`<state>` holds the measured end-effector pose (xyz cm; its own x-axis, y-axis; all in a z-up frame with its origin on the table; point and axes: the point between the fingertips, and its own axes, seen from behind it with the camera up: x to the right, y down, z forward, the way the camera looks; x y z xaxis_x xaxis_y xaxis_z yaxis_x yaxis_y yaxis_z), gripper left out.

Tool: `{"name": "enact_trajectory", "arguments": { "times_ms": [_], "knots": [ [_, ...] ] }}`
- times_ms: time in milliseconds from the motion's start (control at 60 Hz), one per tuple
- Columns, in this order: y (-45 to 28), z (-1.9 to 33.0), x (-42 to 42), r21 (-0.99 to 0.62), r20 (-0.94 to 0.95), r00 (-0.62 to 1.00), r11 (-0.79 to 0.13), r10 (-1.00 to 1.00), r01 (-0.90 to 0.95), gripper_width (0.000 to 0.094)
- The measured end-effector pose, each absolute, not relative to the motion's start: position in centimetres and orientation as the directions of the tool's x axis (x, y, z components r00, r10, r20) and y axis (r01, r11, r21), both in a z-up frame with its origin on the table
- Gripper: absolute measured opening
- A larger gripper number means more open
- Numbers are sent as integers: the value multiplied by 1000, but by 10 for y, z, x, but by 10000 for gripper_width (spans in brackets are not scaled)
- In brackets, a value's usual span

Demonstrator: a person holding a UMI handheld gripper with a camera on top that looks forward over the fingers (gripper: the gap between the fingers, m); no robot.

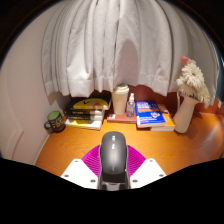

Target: Arrange mouse

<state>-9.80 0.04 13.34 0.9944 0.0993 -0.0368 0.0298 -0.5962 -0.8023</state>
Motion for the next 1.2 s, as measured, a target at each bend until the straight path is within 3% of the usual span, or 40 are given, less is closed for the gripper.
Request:
{"name": "enact_trajectory", "arguments": {
  "times_ms": [133, 283, 417, 617, 750, 1033, 1200],
  "knots": [
    [-33, 49, -117, -706, -16, 996, -707, 91, 53, 310],
    [-65, -10, -114, -629, 4, 996, -774, 87, 70, 307],
    [-67, -13, -113, -641, 4, 996, -764, 90, 71, 331],
    [-68, -16, -116, -613, -34, 997, -789, 65, 31, 488],
    [-67, 14, -107, -624, -33, 998, -781, 47, 16, 791],
    [-74, 130, -78, -724, -42, 997, -689, 63, 13, 795],
    [-89, 181, -53, -769, -53, 995, -639, 86, 15, 785]
  ]
}}
